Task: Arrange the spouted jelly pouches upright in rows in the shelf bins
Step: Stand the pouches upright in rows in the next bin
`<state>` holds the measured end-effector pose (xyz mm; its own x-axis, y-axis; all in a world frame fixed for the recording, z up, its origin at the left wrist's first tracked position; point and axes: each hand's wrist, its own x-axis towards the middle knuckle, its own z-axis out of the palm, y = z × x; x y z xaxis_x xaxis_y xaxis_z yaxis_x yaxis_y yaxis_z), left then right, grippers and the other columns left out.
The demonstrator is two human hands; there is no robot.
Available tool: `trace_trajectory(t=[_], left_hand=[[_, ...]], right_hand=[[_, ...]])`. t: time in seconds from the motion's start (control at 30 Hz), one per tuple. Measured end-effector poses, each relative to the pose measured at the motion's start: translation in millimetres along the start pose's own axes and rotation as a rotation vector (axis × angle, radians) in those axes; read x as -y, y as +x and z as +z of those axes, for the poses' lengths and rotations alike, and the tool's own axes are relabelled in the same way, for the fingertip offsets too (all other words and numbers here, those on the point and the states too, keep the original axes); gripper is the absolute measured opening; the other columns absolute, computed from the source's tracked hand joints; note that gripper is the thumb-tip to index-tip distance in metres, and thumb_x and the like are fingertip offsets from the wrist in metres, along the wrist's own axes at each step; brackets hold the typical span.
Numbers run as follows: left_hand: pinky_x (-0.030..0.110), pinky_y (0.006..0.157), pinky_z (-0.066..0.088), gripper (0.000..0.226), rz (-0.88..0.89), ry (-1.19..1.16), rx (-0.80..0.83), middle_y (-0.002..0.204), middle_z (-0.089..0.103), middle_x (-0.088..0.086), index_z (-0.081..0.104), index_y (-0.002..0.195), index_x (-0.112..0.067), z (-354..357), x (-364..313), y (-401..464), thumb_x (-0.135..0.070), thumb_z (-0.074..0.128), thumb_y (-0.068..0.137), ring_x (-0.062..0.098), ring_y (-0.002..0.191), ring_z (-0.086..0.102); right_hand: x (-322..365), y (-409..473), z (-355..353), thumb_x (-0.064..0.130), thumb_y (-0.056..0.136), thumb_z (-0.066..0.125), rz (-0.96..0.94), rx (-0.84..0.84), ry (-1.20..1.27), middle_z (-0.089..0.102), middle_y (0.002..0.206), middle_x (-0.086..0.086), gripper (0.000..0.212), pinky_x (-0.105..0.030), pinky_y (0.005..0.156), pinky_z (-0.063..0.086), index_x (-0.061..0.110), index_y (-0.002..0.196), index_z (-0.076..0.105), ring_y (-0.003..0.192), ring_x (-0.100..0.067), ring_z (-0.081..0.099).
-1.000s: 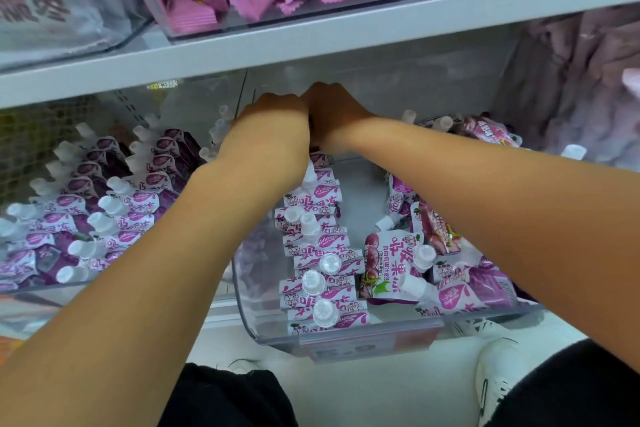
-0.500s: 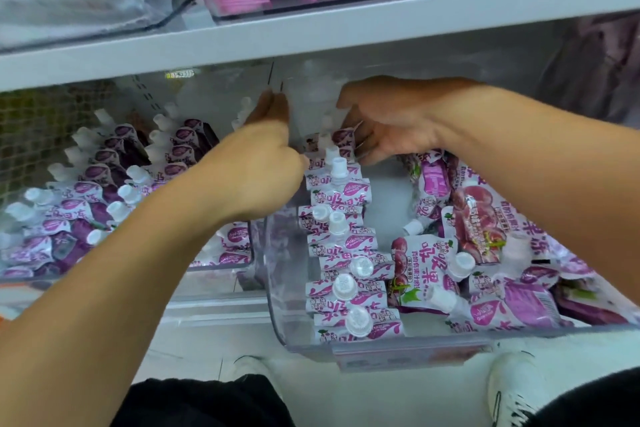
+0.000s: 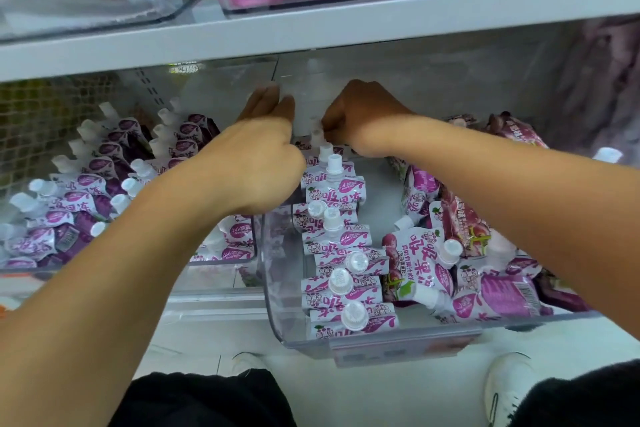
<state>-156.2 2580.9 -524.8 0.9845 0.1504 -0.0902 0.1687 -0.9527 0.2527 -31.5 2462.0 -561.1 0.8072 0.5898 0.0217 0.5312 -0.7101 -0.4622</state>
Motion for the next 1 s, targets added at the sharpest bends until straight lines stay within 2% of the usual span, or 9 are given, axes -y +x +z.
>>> trace_trajectory(t=[0.17, 0.27, 0.33, 0.43, 0.57, 0.63, 0.73, 0.9, 1.0], left_hand=[[0.021, 0.11, -0.006, 0.068, 0.019, -0.007, -0.016, 0.163, -0.016, -0.003, 0.001, 0.157, -0.017, 3, -4, 3, -0.02, 0.041, 0.101, 0.008, 0.148, -0.016], [0.019, 0.109, -0.006, 0.066, 0.034, -0.058, -0.01, 0.163, -0.013, -0.006, 0.005, 0.157, -0.019, 3, 0, 6, -0.02, 0.04, 0.101, 0.007, 0.148, -0.014], [0.016, 0.105, -0.002, 0.063, 0.042, -0.101, -0.012, 0.164, -0.007, -0.009, 0.012, 0.157, -0.02, 3, -1, 7, -0.018, 0.041, 0.101, 0.005, 0.148, -0.009], [0.018, 0.106, 0.011, 0.057, 0.062, -0.061, -0.038, 0.164, 0.007, -0.005, 0.022, 0.154, -0.021, 0, -4, 7, -0.017, 0.041, 0.101, 0.01, 0.149, 0.005], [0.028, 0.118, 0.009, 0.05, 0.112, 0.106, -0.071, 0.16, 0.02, 0.004, 0.031, 0.15, -0.015, -1, -11, 3, -0.021, 0.04, 0.101, 0.016, 0.148, 0.013], [0.034, 0.118, 0.017, 0.041, 0.15, 0.201, -0.076, 0.152, 0.038, 0.007, 0.047, 0.139, -0.017, 0, -11, 1, -0.032, 0.043, 0.101, 0.021, 0.142, 0.029], [0.037, 0.091, 0.05, 0.033, 0.243, 0.237, -0.087, 0.114, 0.068, 0.003, 0.065, 0.114, -0.022, 0, -16, 0, -0.044, 0.057, 0.091, 0.025, 0.103, 0.06], [0.025, 0.072, 0.042, 0.039, 0.263, 0.189, -0.076, 0.103, 0.064, -0.009, 0.066, 0.109, -0.03, -3, -20, 7, -0.052, 0.073, 0.078, 0.014, 0.087, 0.056], [0.023, 0.068, 0.036, 0.032, 0.245, 0.186, -0.1, 0.1, 0.06, -0.009, 0.061, 0.109, -0.032, -5, -15, 12, -0.038, 0.074, 0.081, 0.013, 0.082, 0.051]], right_hand=[[0, 21, 11, 0.006, 0.084, 0.065, 0.047, -0.051, -0.112, 0.063, 0.089, -0.006, 0.003, -0.032, 0.076, 0.052, 0.008, 0.086, 0.064, 0.084, -0.025, 0.061], [7, 20, 8, 0.002, 0.086, 0.062, 0.03, -0.06, -0.177, 0.042, 0.071, 0.0, 0.028, -0.029, 0.062, 0.041, 0.013, 0.069, 0.042, 0.075, -0.023, 0.052], [9, 17, 6, 0.001, 0.086, 0.061, 0.007, -0.016, -0.179, 0.047, 0.071, -0.002, 0.028, -0.027, 0.055, 0.04, 0.012, 0.066, 0.045, 0.07, -0.021, 0.053], [4, 17, 10, 0.003, 0.085, 0.062, -0.003, -0.006, -0.134, 0.062, 0.088, -0.009, 0.002, -0.032, 0.064, 0.049, 0.002, 0.087, 0.063, 0.079, -0.025, 0.061], [1, 11, 12, -0.002, 0.088, 0.058, 0.078, 0.073, -0.076, 0.06, 0.098, -0.011, 0.014, -0.03, 0.059, 0.045, 0.004, 0.1, 0.062, 0.082, -0.027, 0.059], [-2, 8, 5, 0.002, 0.092, 0.054, 0.098, 0.189, -0.085, 0.065, 0.107, -0.01, 0.021, -0.033, 0.073, 0.056, 0.004, 0.109, 0.066, 0.089, -0.026, 0.065], [-2, -3, -12, 0.015, 0.1, 0.046, 0.184, 0.412, 0.037, 0.067, 0.106, -0.01, 0.021, -0.038, 0.084, 0.059, 0.004, 0.113, 0.058, 0.091, -0.022, 0.07], [-5, -19, -18, 0.011, 0.099, 0.045, 0.221, 0.704, -0.003, 0.07, 0.108, -0.009, 0.021, -0.038, 0.084, 0.059, 0.003, 0.113, 0.058, 0.09, -0.018, 0.073], [-7, -26, -15, 0.016, 0.099, 0.037, 0.353, 0.742, 0.508, 0.066, 0.114, -0.018, 0.028, -0.047, 0.097, 0.051, 0.004, 0.111, 0.06, 0.106, -0.033, 0.065]])
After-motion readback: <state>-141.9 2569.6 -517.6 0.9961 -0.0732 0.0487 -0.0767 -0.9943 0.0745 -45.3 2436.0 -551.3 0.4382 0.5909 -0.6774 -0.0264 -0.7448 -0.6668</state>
